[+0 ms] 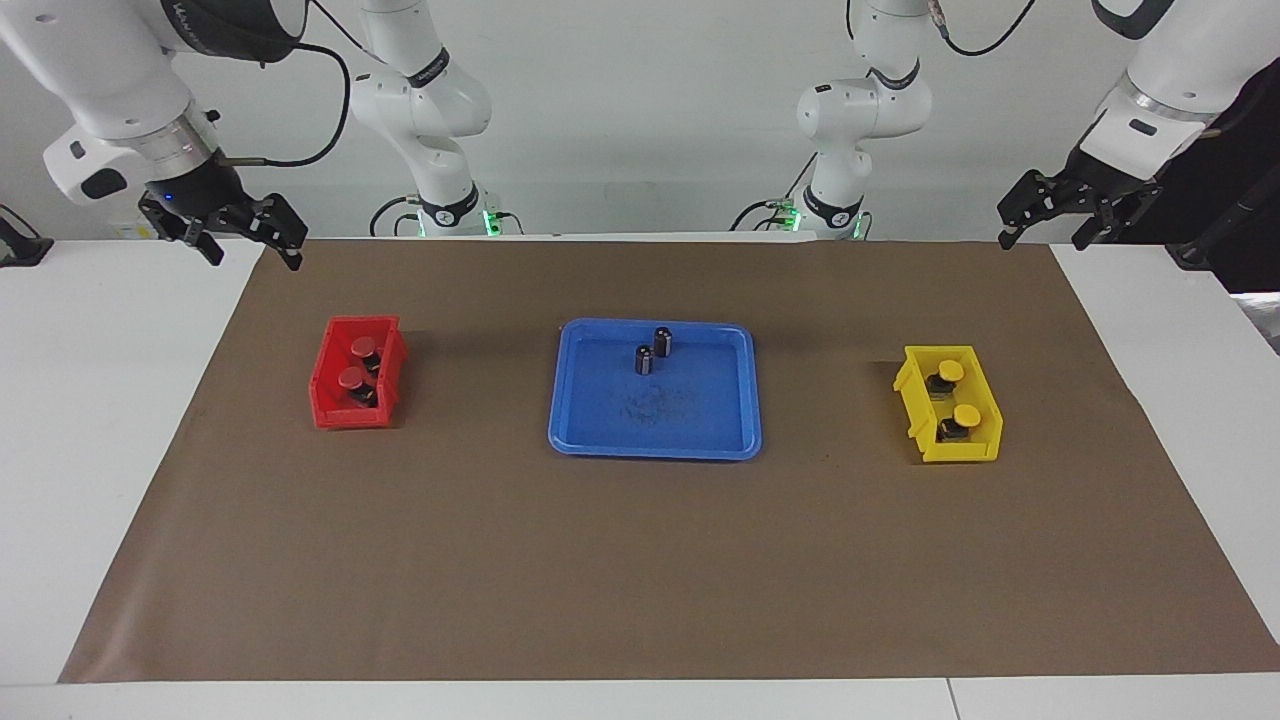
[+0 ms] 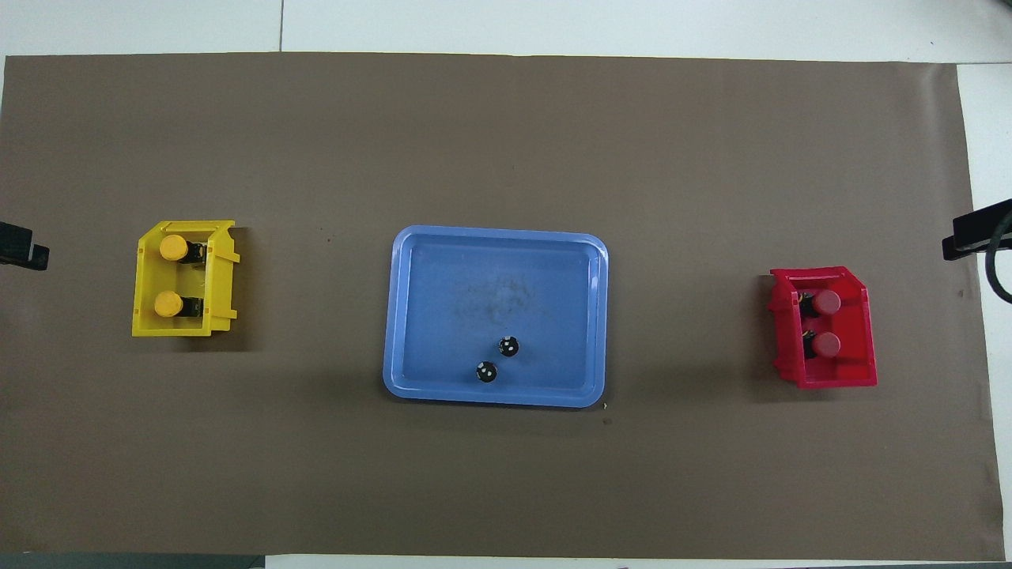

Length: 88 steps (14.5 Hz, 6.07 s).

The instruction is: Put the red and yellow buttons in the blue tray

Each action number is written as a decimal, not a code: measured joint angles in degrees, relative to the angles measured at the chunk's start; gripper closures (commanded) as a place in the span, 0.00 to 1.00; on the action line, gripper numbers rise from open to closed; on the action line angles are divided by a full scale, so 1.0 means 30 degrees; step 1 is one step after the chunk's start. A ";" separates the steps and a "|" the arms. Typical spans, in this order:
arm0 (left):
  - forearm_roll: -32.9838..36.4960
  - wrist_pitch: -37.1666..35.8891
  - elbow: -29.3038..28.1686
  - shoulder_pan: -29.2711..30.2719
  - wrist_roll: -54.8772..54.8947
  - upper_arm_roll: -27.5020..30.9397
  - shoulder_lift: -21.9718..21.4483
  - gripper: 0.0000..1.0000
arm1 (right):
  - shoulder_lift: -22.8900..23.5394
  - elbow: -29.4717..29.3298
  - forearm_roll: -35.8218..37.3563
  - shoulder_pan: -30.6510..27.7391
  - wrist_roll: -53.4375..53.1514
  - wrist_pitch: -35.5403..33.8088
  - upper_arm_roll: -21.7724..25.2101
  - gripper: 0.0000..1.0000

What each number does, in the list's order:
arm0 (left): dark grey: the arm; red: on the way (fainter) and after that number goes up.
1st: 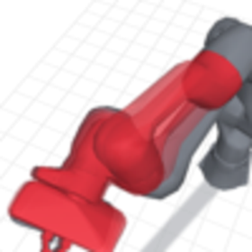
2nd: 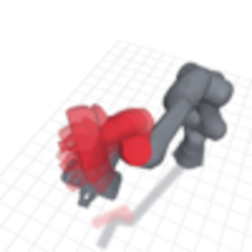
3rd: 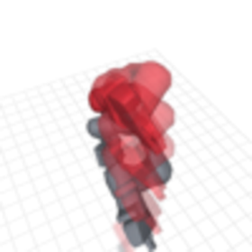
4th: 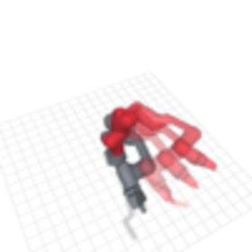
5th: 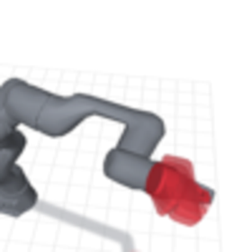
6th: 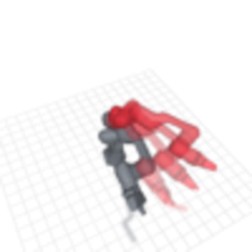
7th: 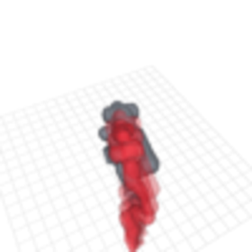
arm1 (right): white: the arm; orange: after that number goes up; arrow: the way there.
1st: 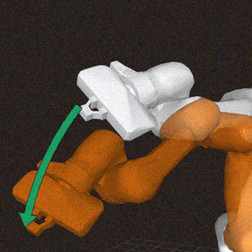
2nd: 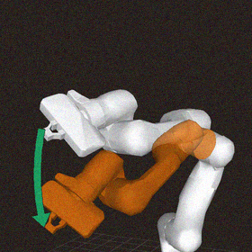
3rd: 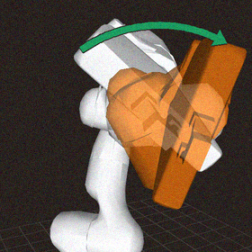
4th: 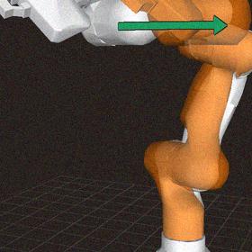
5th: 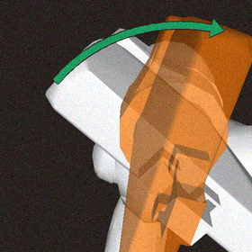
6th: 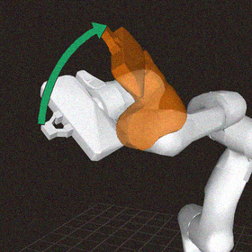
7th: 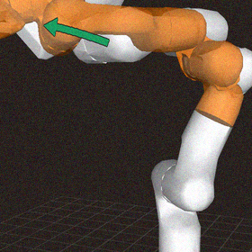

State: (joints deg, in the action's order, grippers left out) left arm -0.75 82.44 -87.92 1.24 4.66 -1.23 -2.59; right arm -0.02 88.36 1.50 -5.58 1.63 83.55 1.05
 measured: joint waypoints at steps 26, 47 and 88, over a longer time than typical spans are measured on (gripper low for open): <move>0.0000 -0.0009 -0.0004 0.0000 0.0000 0.0030 -0.0006 0.00 | 0.0199 0.6159 -0.1122 0.0274 0.0008 0.7716 -0.0088 0.15; 0.0000 -0.0013 -0.0004 0.0000 0.0000 0.0030 -0.0006 0.00 | -0.0064 1.3366 -0.1110 -0.0274 0.1545 1.4845 0.0088 0.24; 0.0077 -0.0028 -0.0248 0.0634 -0.0035 0.0364 -0.0158 0.00 | 0.7637 0.0497 -0.0298 1.1594 -1.5296 1.0217 -0.0326 0.75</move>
State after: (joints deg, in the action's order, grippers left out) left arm -0.52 82.36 -88.66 3.15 4.56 -0.14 -3.06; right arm 22.89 89.85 0.60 29.21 -44.26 114.21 0.08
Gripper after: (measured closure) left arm 0.000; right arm 0.590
